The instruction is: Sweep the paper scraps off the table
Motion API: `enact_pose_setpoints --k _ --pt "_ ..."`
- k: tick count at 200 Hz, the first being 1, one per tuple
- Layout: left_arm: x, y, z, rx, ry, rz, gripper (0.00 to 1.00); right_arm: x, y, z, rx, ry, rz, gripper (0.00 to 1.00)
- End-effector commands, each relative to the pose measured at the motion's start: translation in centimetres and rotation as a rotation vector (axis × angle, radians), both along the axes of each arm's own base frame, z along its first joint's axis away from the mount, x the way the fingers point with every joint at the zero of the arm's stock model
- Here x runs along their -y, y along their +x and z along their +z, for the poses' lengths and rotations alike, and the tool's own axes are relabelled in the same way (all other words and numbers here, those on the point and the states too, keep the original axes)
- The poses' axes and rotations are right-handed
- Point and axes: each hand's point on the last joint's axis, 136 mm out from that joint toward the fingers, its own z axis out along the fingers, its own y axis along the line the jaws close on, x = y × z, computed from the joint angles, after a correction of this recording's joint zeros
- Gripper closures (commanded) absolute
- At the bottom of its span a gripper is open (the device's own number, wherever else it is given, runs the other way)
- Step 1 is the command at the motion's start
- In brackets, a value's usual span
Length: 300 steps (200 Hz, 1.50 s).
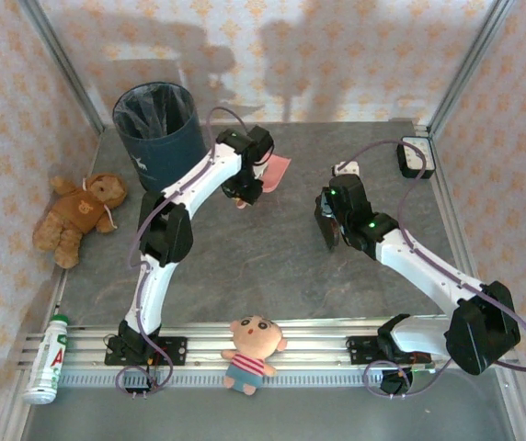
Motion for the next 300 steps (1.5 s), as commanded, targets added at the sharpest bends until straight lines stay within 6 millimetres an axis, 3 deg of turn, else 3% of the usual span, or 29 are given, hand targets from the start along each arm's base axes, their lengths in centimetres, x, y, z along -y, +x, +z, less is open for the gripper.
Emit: enact_pose_setpoints --k 1,70,116,171,263,300 --pt "1.3 0.2 -0.4 0.001 -0.018 -0.030 1.00 1.1 -0.5 -0.9 -0.022 -0.023 -0.038 1.00" --pt "2.8 -0.9 -3.7 -0.064 0.002 -0.069 1.00 1.4 -0.7 -1.0 -0.021 -0.021 -0.044 1.00" --pt "3.6 -2.6 -6.4 -0.120 0.015 -0.092 1.00 1.5 -0.8 -0.9 -0.022 -0.020 -0.046 1.00" --pt "3.9 -3.8 -8.2 -0.160 0.029 -0.109 1.00 1.4 -0.7 -1.0 -0.024 -0.015 -0.044 1.00" --pt "3.6 -4.6 -9.3 -0.190 0.061 -0.134 0.98 1.4 -0.8 -1.1 -0.028 -0.014 -0.043 1.00" --pt "3.4 -4.6 -9.2 -0.185 0.069 -0.137 0.90 1.4 -0.8 -1.0 -0.027 -0.013 -0.042 1.00"
